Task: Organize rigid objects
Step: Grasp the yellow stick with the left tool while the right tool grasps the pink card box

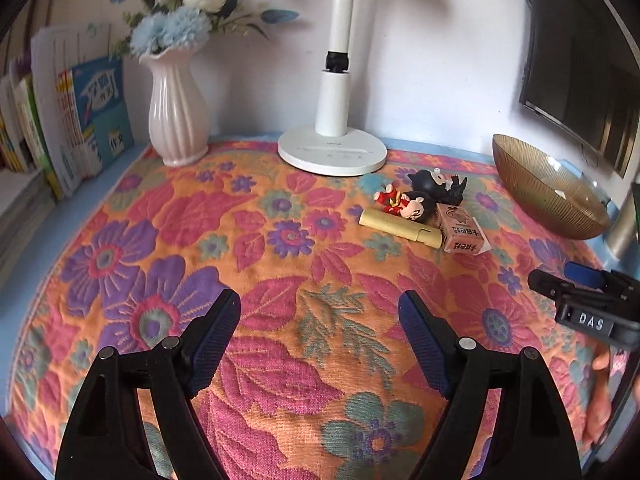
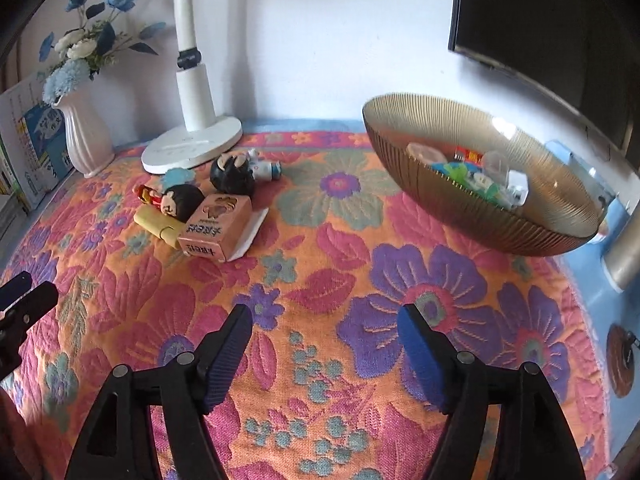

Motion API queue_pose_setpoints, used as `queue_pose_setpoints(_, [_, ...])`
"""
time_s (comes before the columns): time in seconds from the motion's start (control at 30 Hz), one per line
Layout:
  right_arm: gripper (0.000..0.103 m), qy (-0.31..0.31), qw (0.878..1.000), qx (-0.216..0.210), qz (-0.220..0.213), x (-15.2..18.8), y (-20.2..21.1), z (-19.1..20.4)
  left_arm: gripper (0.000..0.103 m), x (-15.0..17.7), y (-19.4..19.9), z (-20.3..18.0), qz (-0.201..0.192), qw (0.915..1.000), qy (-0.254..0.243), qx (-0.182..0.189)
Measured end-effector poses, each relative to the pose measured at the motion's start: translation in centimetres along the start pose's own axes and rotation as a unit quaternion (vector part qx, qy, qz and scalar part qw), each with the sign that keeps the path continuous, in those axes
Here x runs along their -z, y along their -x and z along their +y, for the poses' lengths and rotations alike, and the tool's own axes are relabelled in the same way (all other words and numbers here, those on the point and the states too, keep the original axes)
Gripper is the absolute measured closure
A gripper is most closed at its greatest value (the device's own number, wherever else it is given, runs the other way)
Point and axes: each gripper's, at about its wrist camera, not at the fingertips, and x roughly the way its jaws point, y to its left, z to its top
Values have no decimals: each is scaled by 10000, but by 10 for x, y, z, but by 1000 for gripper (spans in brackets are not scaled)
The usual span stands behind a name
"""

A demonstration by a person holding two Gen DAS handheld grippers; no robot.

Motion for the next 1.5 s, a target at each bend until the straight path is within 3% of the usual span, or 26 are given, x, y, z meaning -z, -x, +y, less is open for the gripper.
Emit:
queue_pose_setpoints(0.7, [25,-152,9998,-48,100,-3,2,-4,23,-1,-15,6,479,9988,59,-107])
queue_pose_setpoints(0.8, [25,-150,9986,-393,323,-17,11,5,24,-20,-15,9,830,9952,374,352])
queue_pose_setpoints(0.93, [25,-19,9975,-597,377,-45,14,28,24,-58,-9,-3,451,9971,276,544])
queue_pose_setpoints(0.97, [27,-44,9963,-736,442,-50,7,32,24,-63,-18,-9,506,9971,200,540])
queue_pose_setpoints(1.03, [42,-123,9952,-812,533,-53,-8,36,29,-66,-34,-18,611,9965,67,567])
queue_pose_setpoints(1.07, [44,-150,9944,-835,623,-55,-17,39,31,-67,-41,-20,657,9961,38,584])
queue_pose_setpoints(1.27, [44,-334,9896,-1068,899,-65,-57,52,31,-59,-58,-6,751,9932,482,753])
queue_pose_setpoints(1.37, [43,-328,9930,-881,722,-67,-64,53,31,-58,-64,-2,848,9912,643,781])
queue_pose_setpoints(1.43, [48,-243,9942,-807,676,-66,-62,48,31,-57,-68,-6,882,9906,666,806])
queue_pose_setpoints(1.5, [49,-113,9947,-793,639,-62,-57,36,31,-57,-77,-14,1025,9873,704,984])
